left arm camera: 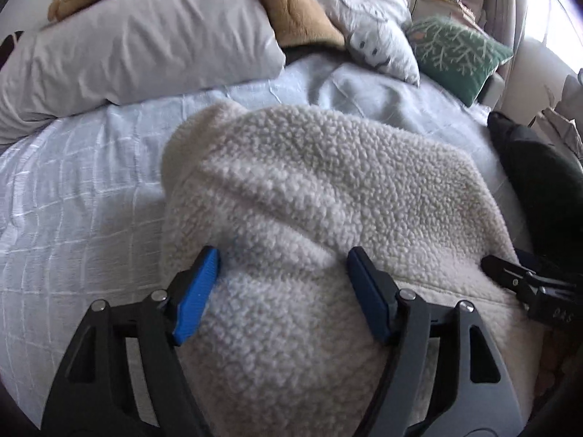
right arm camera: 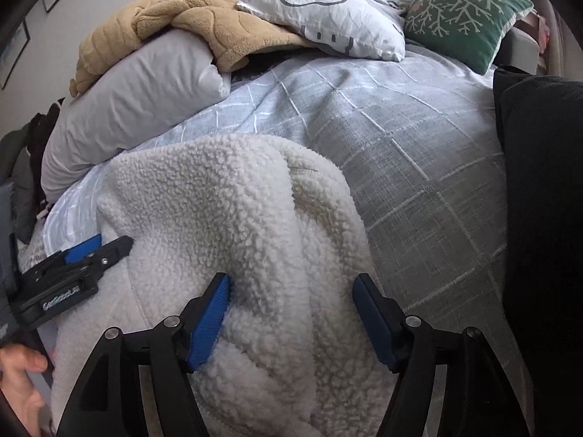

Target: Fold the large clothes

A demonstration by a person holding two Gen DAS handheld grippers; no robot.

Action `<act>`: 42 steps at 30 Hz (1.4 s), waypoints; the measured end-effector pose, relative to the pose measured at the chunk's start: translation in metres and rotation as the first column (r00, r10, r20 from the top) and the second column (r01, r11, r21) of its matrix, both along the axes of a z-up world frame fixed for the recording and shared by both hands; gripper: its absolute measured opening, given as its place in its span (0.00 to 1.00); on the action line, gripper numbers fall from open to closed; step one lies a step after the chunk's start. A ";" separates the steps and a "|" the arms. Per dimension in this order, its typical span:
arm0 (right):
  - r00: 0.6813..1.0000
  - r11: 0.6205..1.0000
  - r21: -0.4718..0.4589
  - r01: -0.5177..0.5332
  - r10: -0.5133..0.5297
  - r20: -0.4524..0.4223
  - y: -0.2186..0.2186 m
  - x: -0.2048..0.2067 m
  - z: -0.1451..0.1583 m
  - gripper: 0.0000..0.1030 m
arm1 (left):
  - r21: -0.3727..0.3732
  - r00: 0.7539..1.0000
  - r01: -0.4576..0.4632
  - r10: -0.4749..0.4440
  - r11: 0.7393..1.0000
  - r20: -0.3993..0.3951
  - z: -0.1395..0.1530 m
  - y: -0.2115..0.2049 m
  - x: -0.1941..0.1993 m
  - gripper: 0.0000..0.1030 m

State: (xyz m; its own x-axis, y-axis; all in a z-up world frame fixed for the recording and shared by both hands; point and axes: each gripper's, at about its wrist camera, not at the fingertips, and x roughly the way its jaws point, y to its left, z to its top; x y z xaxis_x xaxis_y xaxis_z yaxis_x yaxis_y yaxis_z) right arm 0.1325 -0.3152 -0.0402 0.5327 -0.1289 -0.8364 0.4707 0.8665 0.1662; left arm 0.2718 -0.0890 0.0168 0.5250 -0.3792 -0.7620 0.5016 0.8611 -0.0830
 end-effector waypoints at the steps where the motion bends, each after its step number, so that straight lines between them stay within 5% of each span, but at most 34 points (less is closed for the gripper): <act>1: 1.000 1.000 0.015 0.003 -0.003 0.000 0.000 -0.002 0.002 0.72 | -0.011 1.000 -0.016 0.016 1.000 -0.002 0.005 0.003 -0.004 0.78; 6: 0.999 0.997 0.075 -0.004 0.007 -0.045 -0.001 -0.016 0.014 0.80 | -0.127 0.987 -0.094 0.075 0.988 -0.145 0.021 0.039 -0.028 0.79; 10: 0.997 0.983 0.184 0.027 -0.012 -0.079 -0.004 -0.033 0.019 0.81 | -0.257 0.939 -0.171 0.079 0.951 -0.333 0.013 0.076 -0.045 0.80; 12: 0.996 0.968 0.244 0.052 -0.032 -0.086 -0.005 -0.043 0.015 0.81 | -0.319 0.902 -0.241 0.091 0.917 -0.421 0.000 0.091 -0.052 0.81; 15: 0.994 0.929 0.356 0.098 -0.074 -0.081 -0.013 -0.052 0.002 0.83 | -0.467 0.834 -0.341 0.034 0.816 -0.550 -0.033 0.112 -0.061 0.83; 16: 0.993 0.921 0.374 0.107 -0.083 -0.079 -0.016 -0.053 -0.002 0.83 | -0.478 0.825 -0.347 0.021 0.807 -0.564 -0.040 0.112 -0.060 0.83; 21: 0.995 0.895 0.436 0.096 -0.083 -0.047 -0.023 -0.054 -0.018 0.84 | -0.528 0.854 -0.293 -0.030 0.797 -0.519 -0.042 0.104 -0.056 0.76; 25: 0.996 0.891 0.446 0.083 -0.094 0.002 -0.014 -0.050 -0.016 0.69 | -0.499 0.937 -0.206 0.023 0.842 -0.348 -0.006 0.098 -0.068 0.59; 27: 0.995 0.886 0.463 0.041 -0.081 0.066 -0.002 -0.043 -0.006 0.64 | -0.489 0.957 -0.180 0.036 0.854 -0.289 0.007 0.103 -0.070 0.55; 28: 0.994 0.885 0.466 0.016 -0.066 0.091 0.005 -0.039 0.000 0.64 | -0.481 0.968 -0.166 0.049 0.861 -0.246 0.014 0.106 -0.072 0.43; 30: 0.988 0.895 0.443 -0.053 -0.018 0.154 0.024 -0.026 0.015 0.64 | -0.466 0.991 -0.092 0.033 0.880 -0.133 0.031 0.112 -0.078 0.00; 34: 0.978 0.896 0.413 -0.164 0.092 0.189 0.071 0.004 0.027 0.64 | -0.432 0.998 -0.020 -0.005 0.902 -0.056 0.051 0.110 -0.091 0.05; 37: 0.989 0.965 0.239 -0.105 0.077 0.124 0.093 0.011 0.041 0.63 | -0.390 0.994 -0.044 0.002 0.920 -0.107 0.038 0.105 -0.089 0.27; 40: 0.996 0.982 0.184 -0.051 0.036 0.084 0.083 0.001 0.049 0.51 | -0.355 0.994 -0.060 0.022 0.933 -0.111 0.035 0.103 -0.090 0.48; 42: 0.998 0.979 0.202 0.005 -0.019 0.065 0.062 -0.011 0.047 0.41 | -0.350 0.995 -0.072 0.041 0.934 -0.095 0.037 0.106 -0.094 0.52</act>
